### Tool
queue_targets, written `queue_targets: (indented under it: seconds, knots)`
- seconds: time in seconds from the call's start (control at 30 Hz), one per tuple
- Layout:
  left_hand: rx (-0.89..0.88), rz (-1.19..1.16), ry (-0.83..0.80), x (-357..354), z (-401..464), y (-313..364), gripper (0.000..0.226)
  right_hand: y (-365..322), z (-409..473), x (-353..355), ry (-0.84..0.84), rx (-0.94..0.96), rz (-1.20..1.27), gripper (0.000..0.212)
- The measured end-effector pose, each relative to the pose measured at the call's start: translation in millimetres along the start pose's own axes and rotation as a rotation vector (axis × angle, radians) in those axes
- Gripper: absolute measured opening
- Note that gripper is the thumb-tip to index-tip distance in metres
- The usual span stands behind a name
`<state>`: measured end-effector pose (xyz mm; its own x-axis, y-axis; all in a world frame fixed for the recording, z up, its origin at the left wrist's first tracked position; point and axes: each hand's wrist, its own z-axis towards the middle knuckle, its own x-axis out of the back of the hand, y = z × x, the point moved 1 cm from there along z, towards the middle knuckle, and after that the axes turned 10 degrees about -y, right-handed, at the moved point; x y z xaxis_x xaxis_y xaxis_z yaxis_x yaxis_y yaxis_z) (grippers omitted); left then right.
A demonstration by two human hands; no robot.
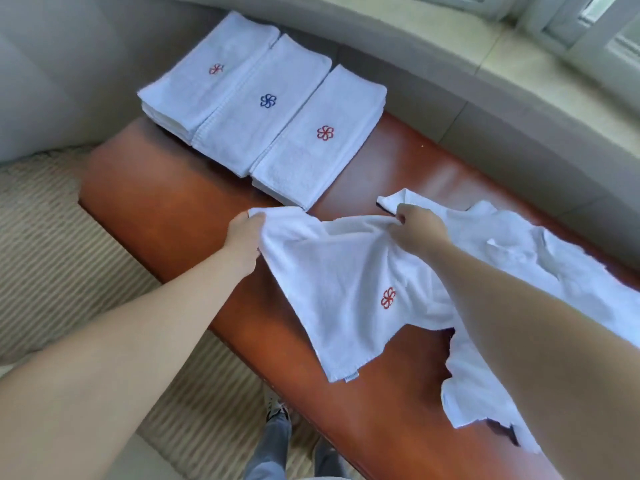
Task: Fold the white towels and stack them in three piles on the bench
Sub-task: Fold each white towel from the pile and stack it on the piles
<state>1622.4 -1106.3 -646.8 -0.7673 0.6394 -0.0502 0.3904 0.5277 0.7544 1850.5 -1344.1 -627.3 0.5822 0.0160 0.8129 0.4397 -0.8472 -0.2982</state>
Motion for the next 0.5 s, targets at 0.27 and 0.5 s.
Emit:
queue_targets:
  seconds: [0.27, 0.5]
  knots:
    - [0.047, 0.145, 0.119, -13.3, -0.6, 8.8, 0.021, 17.2, -70.5, 4.3, 0.033, 0.171, -0.147, 0.019]
    - [0.18, 0.7, 0.072, 31.5, -30.7, -95.4, 0.029, 15.7, -125.6, -133.6, -0.776, 0.126, -0.041, 0.01]
